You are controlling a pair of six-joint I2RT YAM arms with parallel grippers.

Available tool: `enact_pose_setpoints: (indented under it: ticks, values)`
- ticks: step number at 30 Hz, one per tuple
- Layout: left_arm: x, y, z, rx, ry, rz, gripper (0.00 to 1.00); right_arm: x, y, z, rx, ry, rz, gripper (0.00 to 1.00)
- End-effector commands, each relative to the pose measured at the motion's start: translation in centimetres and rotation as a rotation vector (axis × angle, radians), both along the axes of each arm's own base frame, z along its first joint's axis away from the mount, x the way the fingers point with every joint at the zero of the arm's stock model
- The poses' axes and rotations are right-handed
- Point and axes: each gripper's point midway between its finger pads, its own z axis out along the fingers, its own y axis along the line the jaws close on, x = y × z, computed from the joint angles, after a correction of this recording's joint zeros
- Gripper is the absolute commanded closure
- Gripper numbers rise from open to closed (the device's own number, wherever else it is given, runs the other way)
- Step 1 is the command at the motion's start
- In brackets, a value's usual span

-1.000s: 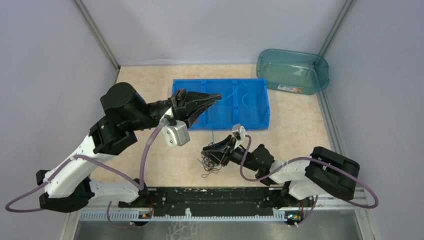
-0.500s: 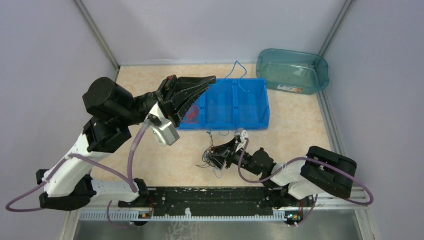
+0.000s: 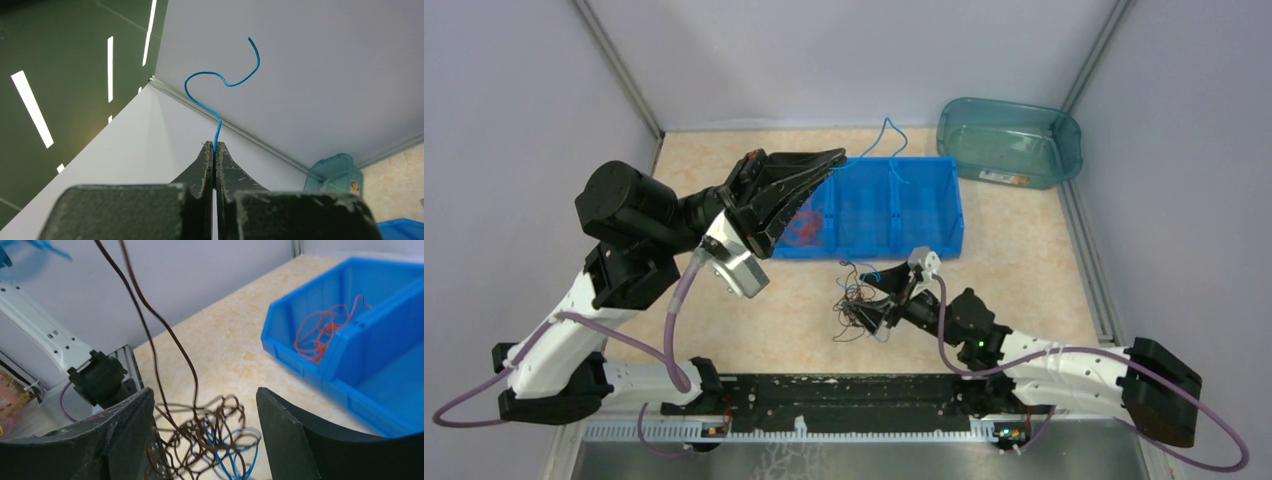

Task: Untangle the cables

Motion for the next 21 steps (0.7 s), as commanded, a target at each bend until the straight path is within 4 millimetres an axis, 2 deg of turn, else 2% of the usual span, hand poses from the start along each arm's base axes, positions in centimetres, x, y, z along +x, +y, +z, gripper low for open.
enact_pose_setpoints:
  ticks: [1, 4, 6, 8, 12, 14, 15, 17, 21]
  values:
    - [-0.5, 0.3, 0.3, -0.013, 0.004, -0.025, 1.00, -0.6, 1.2, 5.8, 0.030, -0.125, 0.066, 0.23]
    - [-0.6, 0.3, 0.5, -0.017, 0.016, -0.032, 1.00, -0.6, 1.2, 7.7, 0.063, -0.155, 0.064, 0.23]
    - [-0.6, 0.3, 0.4, -0.015, 0.023, -0.034, 1.00, -0.6, 1.4, 8.5, 0.080, -0.173, 0.066, 0.27]
    - [-0.7, 0.3, 0.4, -0.016, 0.026, -0.041, 1.00, -0.6, 1.9, 8.7, 0.083, -0.180, 0.079, 0.34]
    - [-0.9, 0.3, 0.5, -0.018, 0.026, -0.050, 1.00, -0.7, 2.9, 8.3, 0.098, -0.174, 0.114, 0.59]
    - [-0.9, 0.4, 0.6, -0.022, 0.024, -0.050, 1.00, -0.9, 3.2, 8.4, 0.115, -0.169, 0.130, 0.65]
    - [-1.0, 0.4, 0.6, -0.022, 0.024, -0.052, 1.00, -0.9, 3.3, 8.4, 0.121, -0.163, 0.135, 0.65]
    - [-1.0, 0.5, 0.7, -0.024, 0.025, -0.053, 1.00, -1.1, 3.5, 8.4, 0.127, -0.158, 0.148, 0.55]
    - [-1.0, 0.5, 0.6, -0.023, 0.025, -0.055, 1.00, -1.1, 3.9, 8.7, 0.144, -0.155, 0.158, 0.46]
